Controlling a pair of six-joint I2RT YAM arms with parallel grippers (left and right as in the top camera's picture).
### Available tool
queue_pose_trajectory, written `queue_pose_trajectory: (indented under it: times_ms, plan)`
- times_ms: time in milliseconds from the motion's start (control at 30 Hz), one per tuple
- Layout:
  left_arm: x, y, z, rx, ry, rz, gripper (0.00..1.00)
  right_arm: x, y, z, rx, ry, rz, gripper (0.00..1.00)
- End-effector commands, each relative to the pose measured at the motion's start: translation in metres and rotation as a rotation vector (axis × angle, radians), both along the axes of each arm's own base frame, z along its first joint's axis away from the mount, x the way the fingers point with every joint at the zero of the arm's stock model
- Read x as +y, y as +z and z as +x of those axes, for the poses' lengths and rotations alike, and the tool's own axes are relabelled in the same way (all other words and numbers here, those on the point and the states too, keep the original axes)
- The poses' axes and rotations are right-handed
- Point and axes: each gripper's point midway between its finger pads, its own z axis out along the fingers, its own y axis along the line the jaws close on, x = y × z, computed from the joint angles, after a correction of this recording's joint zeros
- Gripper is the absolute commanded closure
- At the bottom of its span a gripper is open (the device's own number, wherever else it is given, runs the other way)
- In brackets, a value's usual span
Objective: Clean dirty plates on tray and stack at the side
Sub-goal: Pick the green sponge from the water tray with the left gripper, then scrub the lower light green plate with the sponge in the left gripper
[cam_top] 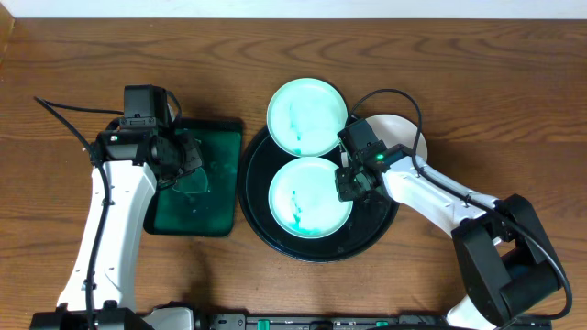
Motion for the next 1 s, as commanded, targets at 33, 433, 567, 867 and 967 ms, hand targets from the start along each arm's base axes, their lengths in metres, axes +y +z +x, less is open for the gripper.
queue_pose_trajectory:
  times_ms: [33, 433, 567, 867, 967]
  plan:
    - [0.004, 0.009, 0.003, -0.026, -0.008, 0.028, 0.93, -0.013, -0.005, 0.005, -0.011, -0.02, -0.047, 0.99]
    - [0.036, -0.02, -0.004, 0.048, 0.163, 0.171, 0.93, -0.013, -0.005, 0.005, -0.011, -0.02, -0.047, 0.99]
    - [0.026, -0.048, -0.011, 0.144, 0.162, 0.115, 0.93, -0.013, -0.005, 0.005, -0.009, -0.021, -0.049, 0.99]
    - [-0.077, -0.031, -0.005, 0.118, -0.087, -0.38, 0.93, -0.013, -0.005, 0.005, -0.008, -0.021, -0.049, 0.99]
    - [-0.1, -0.032, -0.007, 0.12, -0.162, -0.364, 0.93, -0.013, -0.005, 0.004, -0.007, -0.02, -0.049, 0.99]
